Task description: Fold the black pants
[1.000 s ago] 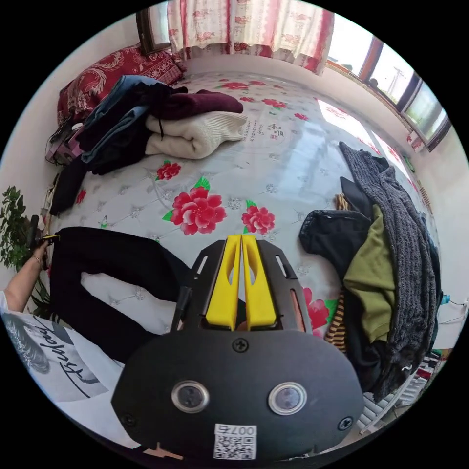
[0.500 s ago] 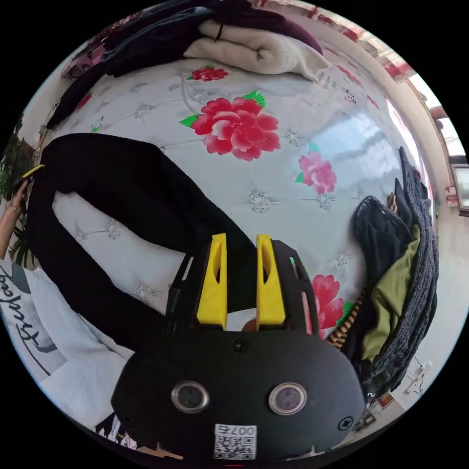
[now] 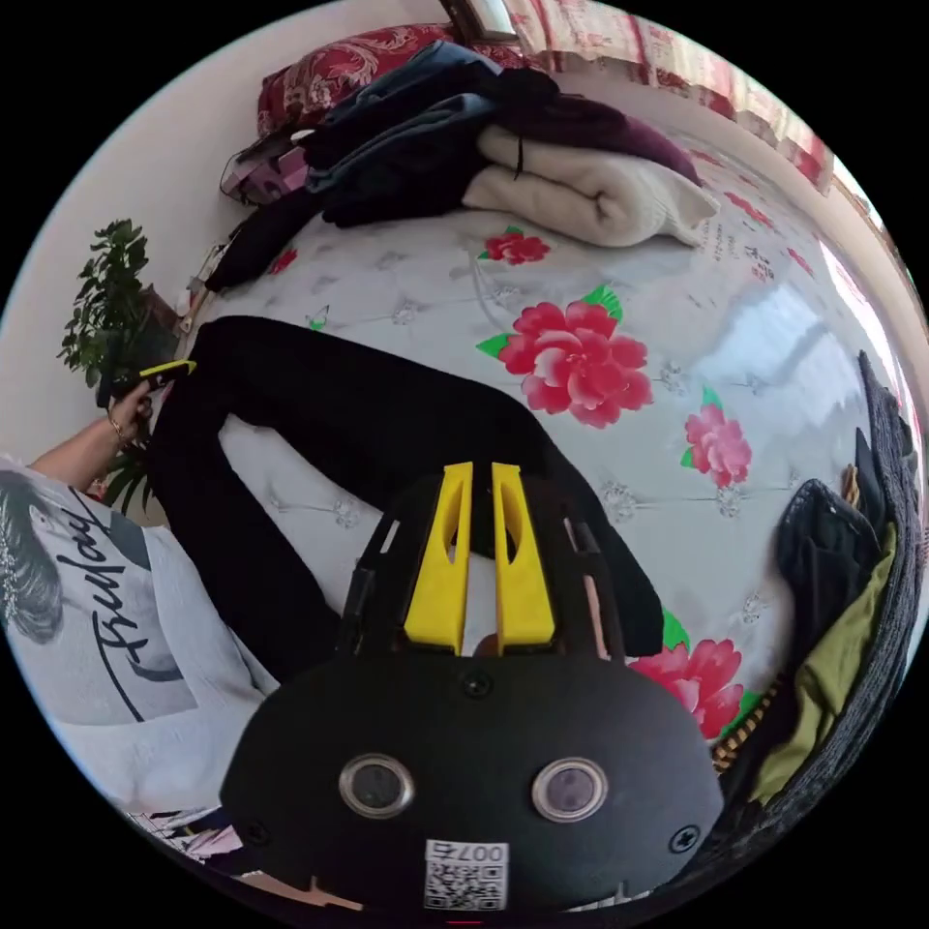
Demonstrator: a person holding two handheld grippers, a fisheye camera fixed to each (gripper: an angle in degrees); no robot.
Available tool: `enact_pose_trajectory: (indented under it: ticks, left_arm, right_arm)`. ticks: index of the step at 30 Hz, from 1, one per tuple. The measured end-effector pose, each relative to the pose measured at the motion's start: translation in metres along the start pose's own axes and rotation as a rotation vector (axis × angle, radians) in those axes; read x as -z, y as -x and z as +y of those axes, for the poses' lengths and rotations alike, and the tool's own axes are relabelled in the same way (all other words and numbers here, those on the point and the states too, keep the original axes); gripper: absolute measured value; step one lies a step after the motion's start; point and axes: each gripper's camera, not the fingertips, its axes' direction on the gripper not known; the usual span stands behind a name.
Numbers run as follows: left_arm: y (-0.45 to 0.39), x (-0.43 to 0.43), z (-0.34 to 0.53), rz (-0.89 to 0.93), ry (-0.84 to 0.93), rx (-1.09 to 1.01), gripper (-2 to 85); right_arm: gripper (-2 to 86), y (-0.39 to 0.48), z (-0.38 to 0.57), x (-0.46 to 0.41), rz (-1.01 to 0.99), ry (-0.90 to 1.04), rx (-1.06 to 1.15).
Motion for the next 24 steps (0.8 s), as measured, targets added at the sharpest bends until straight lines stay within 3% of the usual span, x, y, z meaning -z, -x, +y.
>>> enact_pose_trajectory:
  ticks: [2,4,10,12,18,24]
  left_arm:
    - [0.001,-0.005,0.003,0.001,-0.002,-0.013,-1.0]
    - [0.007,-0.005,0.0,0.027,0.015,-0.031,-1.0]
    - [0.033,0.006,0.004,0.112,0.033,0.062,-1.0]
    - [0.039,0.019,0.025,0.111,0.005,0.104,-1.0]
    - [0.071,0.052,0.116,0.094,-0.054,0.251,-0.7]
    - [0.108,0.048,0.202,0.085,0.032,0.494,4.4]
  right_arm:
    - [0.4,-0.015,0.006,-0.005,0.175,0.048,-0.043]
    - [0.0,-0.068,0.017,0.019,0.279,-0.009,-0.24]
    - [-0.2,-0.162,0.088,0.094,0.055,-0.332,-0.754]
    - [-0.1,-0.166,0.113,0.107,-0.049,-0.389,-0.772]
    - [1.4,-0.121,0.214,0.132,-0.06,-0.336,-0.76]
    - [5.1,-0.063,0.364,0.136,-0.004,-0.257,-1.005]
